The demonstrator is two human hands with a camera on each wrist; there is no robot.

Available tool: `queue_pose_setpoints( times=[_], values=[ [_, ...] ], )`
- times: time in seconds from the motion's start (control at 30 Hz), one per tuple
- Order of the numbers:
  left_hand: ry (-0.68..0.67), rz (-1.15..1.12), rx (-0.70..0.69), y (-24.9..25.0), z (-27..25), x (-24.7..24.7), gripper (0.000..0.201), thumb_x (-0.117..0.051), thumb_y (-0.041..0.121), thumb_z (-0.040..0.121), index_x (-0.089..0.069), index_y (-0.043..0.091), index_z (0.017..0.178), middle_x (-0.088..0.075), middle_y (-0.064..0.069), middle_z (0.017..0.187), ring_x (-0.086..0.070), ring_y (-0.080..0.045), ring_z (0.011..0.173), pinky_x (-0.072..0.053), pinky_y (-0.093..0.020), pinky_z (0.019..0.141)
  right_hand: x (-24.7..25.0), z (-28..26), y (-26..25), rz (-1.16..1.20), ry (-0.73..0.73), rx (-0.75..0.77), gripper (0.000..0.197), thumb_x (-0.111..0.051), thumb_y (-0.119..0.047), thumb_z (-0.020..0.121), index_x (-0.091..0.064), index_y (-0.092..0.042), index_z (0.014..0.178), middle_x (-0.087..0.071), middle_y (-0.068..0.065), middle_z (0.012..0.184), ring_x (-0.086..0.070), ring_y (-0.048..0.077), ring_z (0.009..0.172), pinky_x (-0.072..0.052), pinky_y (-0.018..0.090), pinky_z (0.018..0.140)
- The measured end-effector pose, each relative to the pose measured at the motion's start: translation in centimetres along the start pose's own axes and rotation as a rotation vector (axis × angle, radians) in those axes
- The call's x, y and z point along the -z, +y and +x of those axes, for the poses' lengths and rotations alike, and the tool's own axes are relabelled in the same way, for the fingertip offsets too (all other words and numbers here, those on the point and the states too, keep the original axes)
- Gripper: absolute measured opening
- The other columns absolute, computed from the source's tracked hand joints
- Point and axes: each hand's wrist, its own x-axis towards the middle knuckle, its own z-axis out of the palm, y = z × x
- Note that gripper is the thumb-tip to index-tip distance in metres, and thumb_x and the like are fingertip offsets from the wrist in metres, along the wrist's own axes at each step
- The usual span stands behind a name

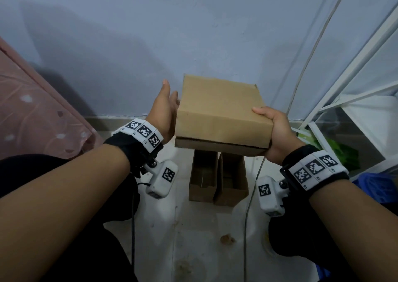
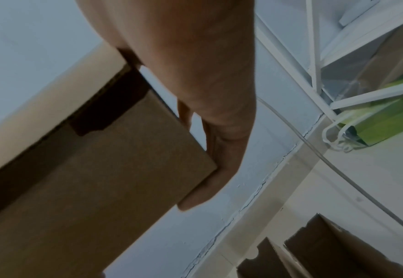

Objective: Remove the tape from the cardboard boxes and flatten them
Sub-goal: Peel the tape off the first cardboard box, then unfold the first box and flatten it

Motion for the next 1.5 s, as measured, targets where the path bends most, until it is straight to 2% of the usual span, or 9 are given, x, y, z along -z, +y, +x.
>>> queue_pose_setpoints(
  times=[0.17, 0.33, 0.37, 0.4, 0.43, 0.47, 0.77, 1.13, 1.5],
  values=[
    [0.099, -0.002, -0.101, 0.9, -0.1, 0.6, 0.068, -0.004, 0.057, 0.107, -0.061, 0.021, 0.093, -0.075, 0.008, 0.066, -0.073, -0.006, 0.062, -0.051, -0.028, 0.067, -0.5, -0.6, -0.1, -0.084, -0.102, -0.057, 0.019, -0.058, -0.04, 0.094, -0.064, -0.022, 0.093, -0.068, 0.002, 0.077, -0.066, 0.026, 0.067, -0.054, 0.041, 0.066],
    [0.148, 0.023, -0.071, -0.1, 0.5, 0.9, 0.081, -0.01, 0.066, 0.104, -0.067, 0.013, 0.126, -0.077, -0.018, 0.105, -0.075, -0.024, 0.097, -0.058, -0.034, 0.087, -0.8, -0.8, -0.3, -0.07, -0.062, -0.021, 0.019, -0.058, -0.037, 0.093, -0.065, -0.021, 0.087, -0.068, 0.002, 0.076, -0.066, 0.024, 0.064, -0.053, 0.036, 0.063],
    [0.159, 0.042, -0.056, -0.4, 0.8, 0.8, 0.072, -0.011, 0.065, 0.105, -0.061, 0.013, 0.102, -0.073, -0.026, 0.107, -0.076, -0.022, 0.092, -0.06, -0.029, 0.077, -0.8, -0.8, -0.2, -0.052, -0.043, -0.007, 0.018, -0.058, -0.037, 0.094, -0.064, -0.022, 0.086, -0.069, 0.001, 0.076, -0.067, 0.023, 0.064, -0.053, 0.035, 0.062],
    [0.147, 0.035, -0.061, -0.3, 0.0, 0.1, 0.052, -0.014, 0.065, 0.104, -0.017, 0.014, 0.112, -0.069, -0.028, 0.112, -0.077, -0.018, 0.086, -0.059, -0.024, 0.064, -0.9, -0.7, -0.2, -0.029, -0.018, 0.005, 0.017, -0.059, -0.037, 0.093, -0.064, -0.023, 0.085, -0.069, 0.0, 0.075, -0.068, 0.022, 0.065, -0.054, 0.035, 0.063],
    [0.107, 0.014, -0.018, -0.6, -0.1, 0.0, 0.069, -0.016, 0.069, 0.102, -0.052, 0.011, 0.111, -0.069, -0.023, 0.122, -0.077, -0.017, 0.09, -0.058, -0.025, 0.058, -0.9, -0.6, -0.1, -0.005, 0.017, 0.017, 0.017, -0.06, -0.038, 0.092, -0.064, -0.024, 0.083, -0.07, -0.001, 0.075, -0.068, 0.023, 0.067, -0.054, 0.037, 0.066],
    [0.058, 0.015, 0.032, -0.9, 0.0, -0.4, 0.085, -0.017, 0.073, 0.1, -0.046, 0.01, 0.148, -0.065, -0.018, 0.135, -0.075, -0.021, 0.102, -0.06, -0.03, 0.061, -0.8, -0.4, 0.0, 0.014, 0.054, 0.028, 0.017, -0.061, -0.039, 0.091, -0.065, -0.026, 0.081, -0.071, -0.001, 0.074, -0.069, 0.024, 0.071, -0.054, 0.04, 0.069],
    [-0.061, 0.189, 0.134, -1.8, 0.2, -1.1, 0.078, -0.015, 0.07, 0.101, -0.055, 0.02, 0.145, -0.054, -0.013, 0.145, -0.046, -0.019, 0.14, -0.029, -0.059, 0.115, -0.4, 0.2, 0.0, 0.096, 0.291, 0.096, 0.013, -0.072, -0.041, 0.075, -0.069, -0.029, 0.078, -0.071, 0.005, 0.096, -0.073, 0.038, 0.101, -0.053, 0.063, 0.092],
    [0.122, 0.341, -0.062, -2.6, 0.6, -0.8, 0.015, -0.058, 0.012, 0.101, -0.07, 0.014, 0.091, -0.073, -0.005, 0.097, -0.072, -0.015, 0.087, -0.061, -0.033, 0.078, 0.0, 1.0, 0.3, 0.133, 0.359, 0.093, 0.037, -0.076, -0.042, 0.065, -0.071, -0.024, 0.097, -0.074, 0.01, 0.103, -0.073, 0.041, 0.105, -0.054, 0.068, 0.089],
    [0.144, 0.357, -0.085, -2.0, 0.6, -0.9, 0.013, -0.065, 0.021, 0.096, -0.07, 0.014, 0.087, -0.073, -0.003, 0.098, -0.072, -0.02, 0.096, -0.059, -0.041, 0.09, 0.4, 1.0, 0.1, 0.073, 0.302, -0.064, 0.016, -0.063, -0.042, 0.09, -0.063, -0.026, 0.09, -0.067, 0.004, 0.087, -0.069, 0.028, 0.076, -0.058, 0.039, 0.068]
  ],
)
